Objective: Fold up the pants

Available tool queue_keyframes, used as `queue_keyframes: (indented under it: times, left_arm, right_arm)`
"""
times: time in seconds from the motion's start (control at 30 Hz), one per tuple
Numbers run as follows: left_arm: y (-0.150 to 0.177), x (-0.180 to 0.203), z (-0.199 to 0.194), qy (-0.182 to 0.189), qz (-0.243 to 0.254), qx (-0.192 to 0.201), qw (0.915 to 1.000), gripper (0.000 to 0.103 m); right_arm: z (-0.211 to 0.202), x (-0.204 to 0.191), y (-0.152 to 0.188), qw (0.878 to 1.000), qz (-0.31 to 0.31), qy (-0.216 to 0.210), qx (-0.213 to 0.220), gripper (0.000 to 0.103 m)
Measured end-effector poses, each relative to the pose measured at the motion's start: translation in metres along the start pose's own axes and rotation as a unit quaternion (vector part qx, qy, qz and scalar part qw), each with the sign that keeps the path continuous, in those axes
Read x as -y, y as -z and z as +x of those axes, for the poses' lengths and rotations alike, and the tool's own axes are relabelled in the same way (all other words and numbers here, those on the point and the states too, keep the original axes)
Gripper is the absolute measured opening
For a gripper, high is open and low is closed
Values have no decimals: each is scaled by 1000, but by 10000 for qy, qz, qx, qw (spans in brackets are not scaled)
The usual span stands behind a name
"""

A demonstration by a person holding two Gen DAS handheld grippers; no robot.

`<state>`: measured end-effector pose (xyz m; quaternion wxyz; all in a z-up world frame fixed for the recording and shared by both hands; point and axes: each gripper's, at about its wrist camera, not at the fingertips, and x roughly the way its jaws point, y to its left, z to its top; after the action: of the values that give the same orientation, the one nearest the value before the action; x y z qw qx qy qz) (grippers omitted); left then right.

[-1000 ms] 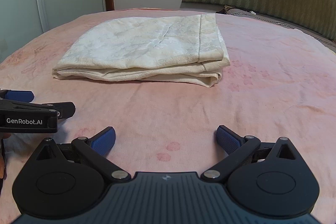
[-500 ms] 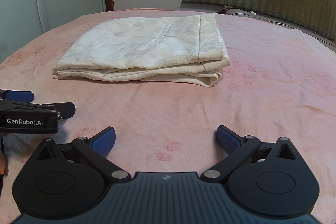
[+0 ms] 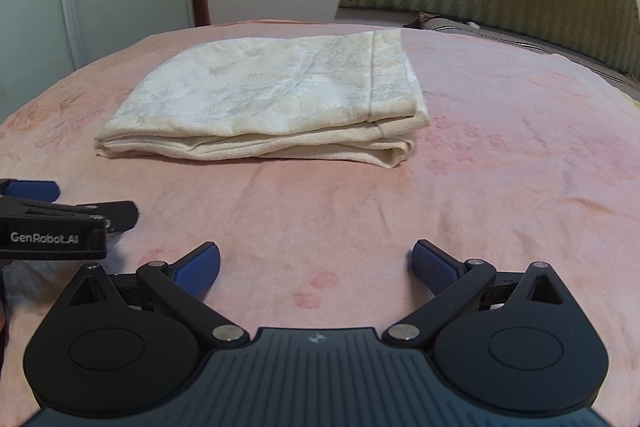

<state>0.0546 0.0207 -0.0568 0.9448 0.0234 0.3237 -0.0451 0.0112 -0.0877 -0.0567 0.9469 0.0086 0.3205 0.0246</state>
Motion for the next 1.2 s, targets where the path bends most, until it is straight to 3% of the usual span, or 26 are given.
queue_keyframes:
  times: [1.2]
  left_arm:
    - [0,-3,-1,-75,3,-39,10000,103]
  right_arm:
    - [1,-1,1,10000,13,13,-38,103]
